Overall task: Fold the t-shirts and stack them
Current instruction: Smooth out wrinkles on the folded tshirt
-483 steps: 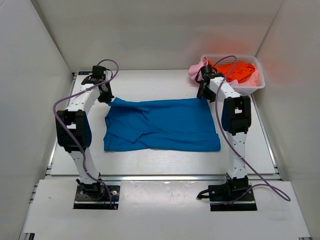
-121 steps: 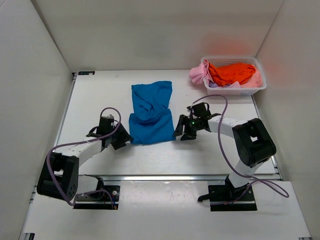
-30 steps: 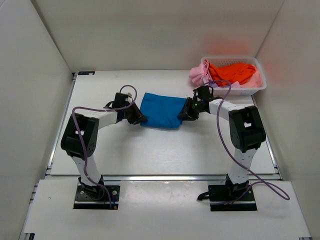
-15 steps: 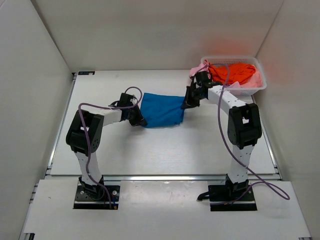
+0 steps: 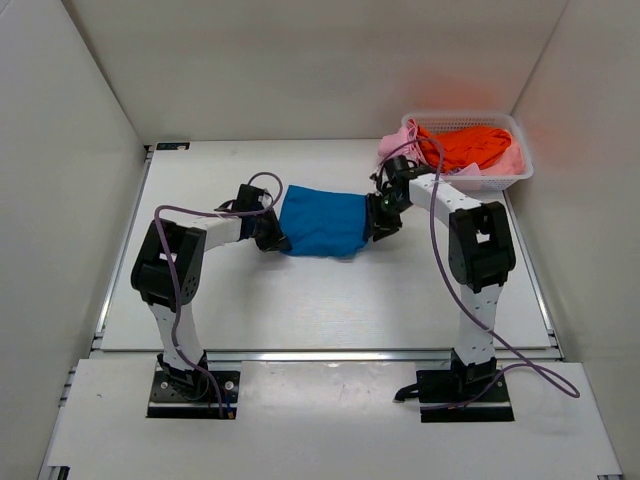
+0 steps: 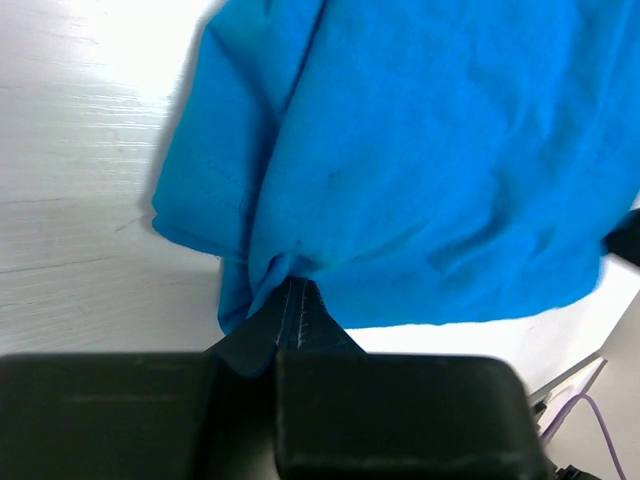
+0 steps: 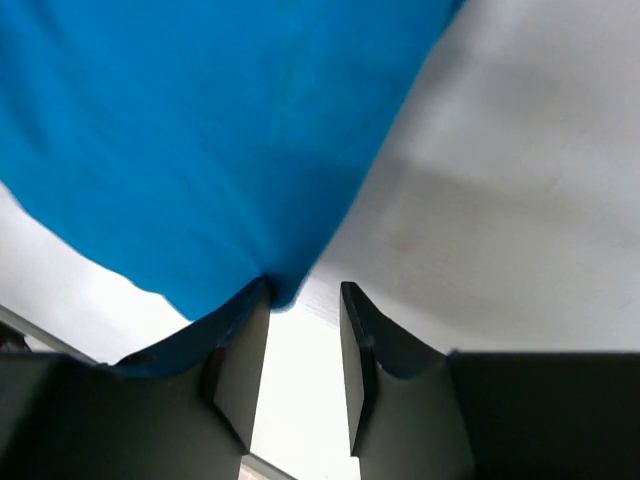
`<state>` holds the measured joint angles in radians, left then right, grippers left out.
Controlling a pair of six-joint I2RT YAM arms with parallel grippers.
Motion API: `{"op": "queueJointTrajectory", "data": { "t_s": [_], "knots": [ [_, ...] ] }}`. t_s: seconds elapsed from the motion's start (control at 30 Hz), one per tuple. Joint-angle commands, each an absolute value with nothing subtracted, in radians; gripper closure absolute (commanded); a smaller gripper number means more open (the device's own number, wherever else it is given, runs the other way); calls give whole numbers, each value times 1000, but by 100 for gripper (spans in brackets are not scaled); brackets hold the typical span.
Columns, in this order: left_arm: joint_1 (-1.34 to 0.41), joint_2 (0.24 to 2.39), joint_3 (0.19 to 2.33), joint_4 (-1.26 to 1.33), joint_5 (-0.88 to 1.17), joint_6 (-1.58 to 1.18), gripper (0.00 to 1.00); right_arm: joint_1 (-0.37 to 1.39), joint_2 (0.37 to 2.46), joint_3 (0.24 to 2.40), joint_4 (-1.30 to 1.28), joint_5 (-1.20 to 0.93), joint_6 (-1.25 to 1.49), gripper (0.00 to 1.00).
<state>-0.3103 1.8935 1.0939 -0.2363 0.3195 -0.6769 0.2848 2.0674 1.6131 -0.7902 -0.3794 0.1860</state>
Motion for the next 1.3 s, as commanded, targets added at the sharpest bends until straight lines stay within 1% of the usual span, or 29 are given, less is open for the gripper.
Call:
{"op": "queueJointTrajectory", "data": {
  "t_s": [0.0,0.07,0.13,0.2,0.23,0.3,0.33,0.4,0.47,0.57,0.67,0.77,0.9,1.03,1.13,1.17,1.23,1.27],
  "knots": [
    [-294,1873,1097,-282,288,-653,100,272,1978,1511,-726,-426,195,68],
    [-293,1870,1088,-275,287,-658,100,262,1927,1436,-667,-439,216,70],
    [-295,1858,1080,-270,297,-664,97,262,1857,1314,-547,-485,241,72],
    [-296,1852,1078,-268,293,-658,94,275,1786,1212,-444,-497,284,78],
    [-295,1848,1074,-268,296,-660,91,281,1737,1145,-364,-494,310,81],
    [-296,1845,1069,-271,296,-664,88,323,1671,1036,-235,-466,340,89],
    [-296,1844,1069,-259,299,-670,85,339,1636,969,-151,-460,359,90],
    [-299,1844,1062,-253,301,-675,81,357,1606,869,-7,-446,383,89],
    [-302,1844,1054,-253,302,-680,80,368,1611,838,75,-420,420,88],
    [-301,1839,1051,-245,305,-681,79,382,1641,841,133,-368,417,77],
    [-304,1838,1051,-239,305,-681,79,388,1681,853,179,-324,399,75],
    [-301,1841,1045,-244,305,-681,79,377,1721,853,231,-322,402,69],
    [-298,1838,1045,-239,308,-681,78,376,1762,887,239,-359,402,68],
    [-294,1841,1042,-235,310,-683,79,388,1781,880,264,-380,406,71],
    [-296,1848,1034,-221,313,-684,79,385,1801,882,290,-402,414,71],
    [-293,1850,1031,-227,313,-689,78,382,1808,874,293,-419,407,75],
    [-293,1855,1029,-218,316,-690,80,382,1831,896,293,-445,399,87],
    [-295,1856,1031,-218,310,-690,83,379,1838,906,281,-460,402,100]
  ]
}}
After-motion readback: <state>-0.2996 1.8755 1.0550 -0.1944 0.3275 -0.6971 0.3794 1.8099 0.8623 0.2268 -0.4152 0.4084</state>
